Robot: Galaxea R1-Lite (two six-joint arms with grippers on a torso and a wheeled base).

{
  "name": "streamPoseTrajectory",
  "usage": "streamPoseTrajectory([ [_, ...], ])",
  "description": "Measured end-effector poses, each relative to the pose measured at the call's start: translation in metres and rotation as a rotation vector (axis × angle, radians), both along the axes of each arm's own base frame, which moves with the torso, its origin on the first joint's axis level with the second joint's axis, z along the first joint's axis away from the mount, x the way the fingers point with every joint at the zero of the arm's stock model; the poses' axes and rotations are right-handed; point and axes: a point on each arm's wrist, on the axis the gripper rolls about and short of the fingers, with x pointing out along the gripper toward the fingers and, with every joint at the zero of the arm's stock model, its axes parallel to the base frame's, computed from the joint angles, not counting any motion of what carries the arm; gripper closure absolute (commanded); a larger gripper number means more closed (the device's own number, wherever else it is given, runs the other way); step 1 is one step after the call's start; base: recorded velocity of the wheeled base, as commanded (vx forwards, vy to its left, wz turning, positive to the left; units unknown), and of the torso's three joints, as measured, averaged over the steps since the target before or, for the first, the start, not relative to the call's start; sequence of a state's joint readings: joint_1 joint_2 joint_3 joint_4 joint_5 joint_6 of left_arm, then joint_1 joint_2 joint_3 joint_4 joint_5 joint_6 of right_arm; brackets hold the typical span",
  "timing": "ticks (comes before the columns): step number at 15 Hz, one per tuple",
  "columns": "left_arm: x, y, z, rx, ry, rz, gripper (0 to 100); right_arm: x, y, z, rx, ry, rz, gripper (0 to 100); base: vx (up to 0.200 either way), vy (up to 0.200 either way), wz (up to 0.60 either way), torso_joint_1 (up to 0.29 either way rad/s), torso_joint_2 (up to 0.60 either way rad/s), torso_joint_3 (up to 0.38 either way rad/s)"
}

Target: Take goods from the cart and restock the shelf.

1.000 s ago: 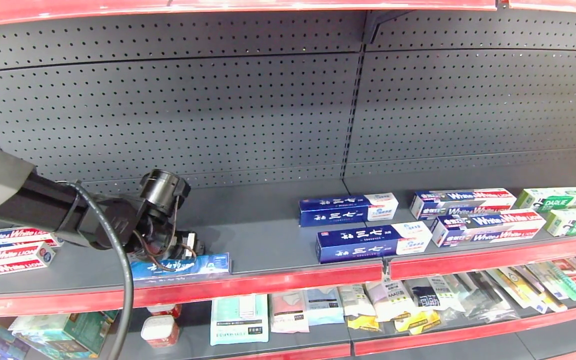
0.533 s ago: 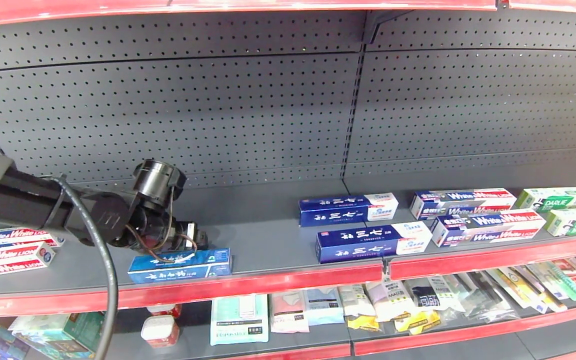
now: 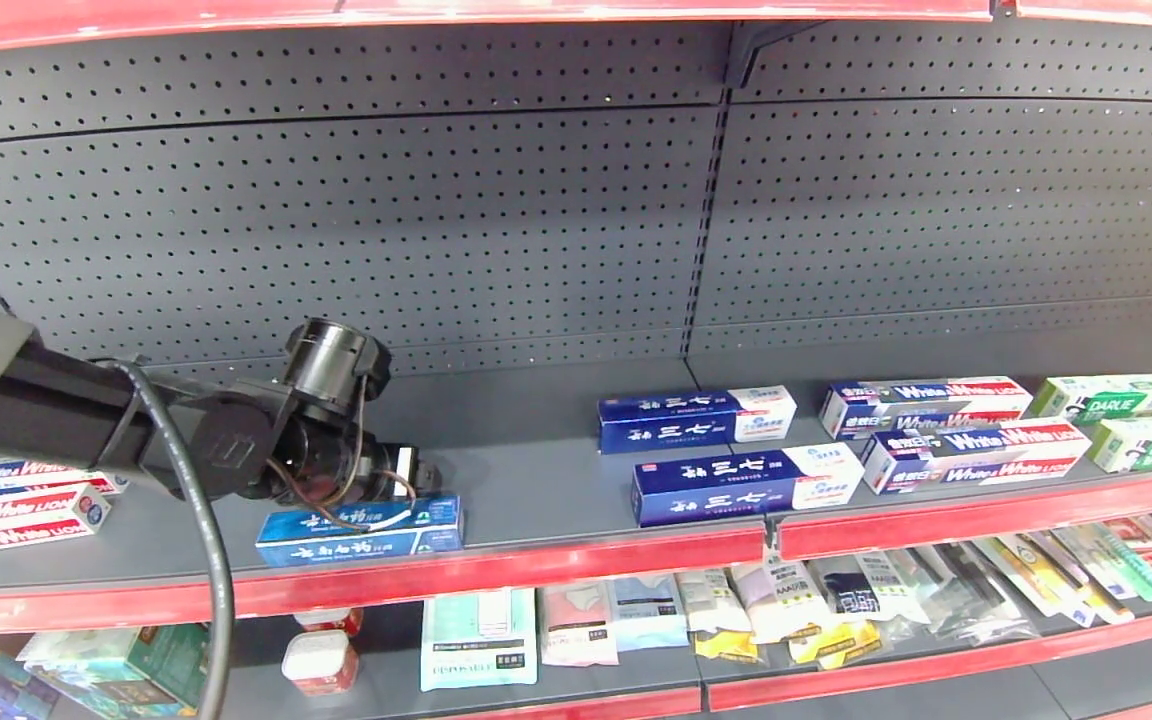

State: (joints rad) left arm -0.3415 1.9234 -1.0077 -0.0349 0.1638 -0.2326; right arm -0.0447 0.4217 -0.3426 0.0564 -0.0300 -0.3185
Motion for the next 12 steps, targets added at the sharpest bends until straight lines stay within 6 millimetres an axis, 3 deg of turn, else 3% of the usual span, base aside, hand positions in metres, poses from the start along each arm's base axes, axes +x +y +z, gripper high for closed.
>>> streamPoseTrajectory([
  [12,-0.0013,-0.0114,-0.0115,-0.011,0.036,-0.057,0,0.0001,-0.0001,-0.0013,-0.001,0.004,-0.002,100,0.0,0.0,0.0,0.0,0.0,0.0],
])
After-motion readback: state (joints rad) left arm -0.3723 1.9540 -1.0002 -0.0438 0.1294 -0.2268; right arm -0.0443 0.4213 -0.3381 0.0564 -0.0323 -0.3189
